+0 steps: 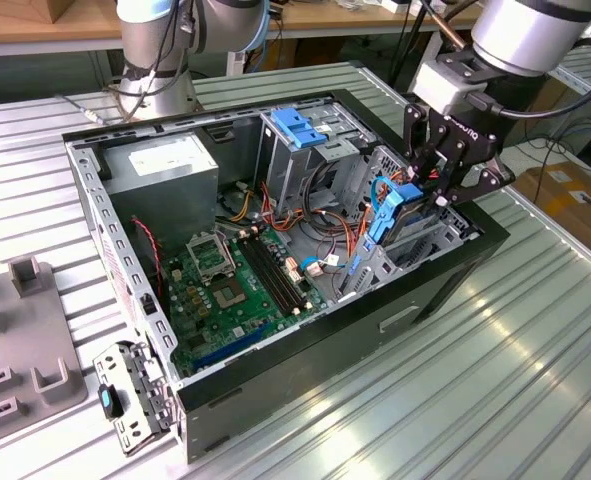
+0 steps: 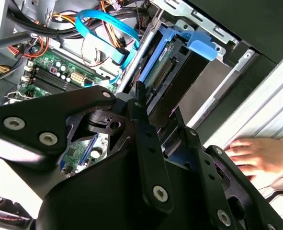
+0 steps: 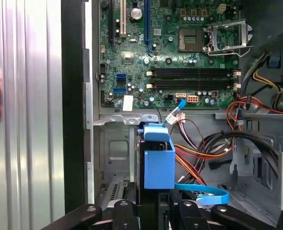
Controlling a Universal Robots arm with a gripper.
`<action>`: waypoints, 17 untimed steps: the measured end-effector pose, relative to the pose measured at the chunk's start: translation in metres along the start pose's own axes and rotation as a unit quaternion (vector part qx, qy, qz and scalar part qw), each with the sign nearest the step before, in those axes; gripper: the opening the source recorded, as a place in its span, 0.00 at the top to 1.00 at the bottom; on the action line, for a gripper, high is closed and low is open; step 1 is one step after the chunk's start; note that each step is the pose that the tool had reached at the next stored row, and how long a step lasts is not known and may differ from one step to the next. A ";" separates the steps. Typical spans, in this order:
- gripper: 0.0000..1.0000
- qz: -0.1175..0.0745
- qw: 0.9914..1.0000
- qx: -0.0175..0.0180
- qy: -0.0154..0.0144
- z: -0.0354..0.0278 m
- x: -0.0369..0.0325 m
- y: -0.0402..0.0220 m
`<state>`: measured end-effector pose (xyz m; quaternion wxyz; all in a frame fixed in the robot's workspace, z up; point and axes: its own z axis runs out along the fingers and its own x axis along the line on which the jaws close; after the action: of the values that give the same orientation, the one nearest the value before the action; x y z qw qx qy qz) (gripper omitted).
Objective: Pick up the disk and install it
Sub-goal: 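Insert the disk into the insertion slot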
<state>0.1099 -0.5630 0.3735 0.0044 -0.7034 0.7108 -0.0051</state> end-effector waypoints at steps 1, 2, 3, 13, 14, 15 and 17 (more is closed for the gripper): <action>0.65 0.000 1.000 0.000 0.000 0.0019 0.0000 0.0000; 0.65 0.000 1.000 0.000 0.000 0.0050 0.0000 0.0000; 0.65 0.000 1.000 0.000 0.000 0.0063 0.0000 0.0000; 0.57 0.000 1.000 0.000 0.000 0.0068 0.0010 -0.0001; 0.57 0.000 1.000 0.000 0.000 0.0092 0.0011 0.0000; 0.57 0.000 1.000 0.000 0.000 0.0108 0.0011 0.0000; 0.57 0.000 1.000 0.000 0.000 0.0114 0.0010 0.0000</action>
<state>0.1100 -0.5640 0.3621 0.0043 -0.7034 0.7107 -0.0052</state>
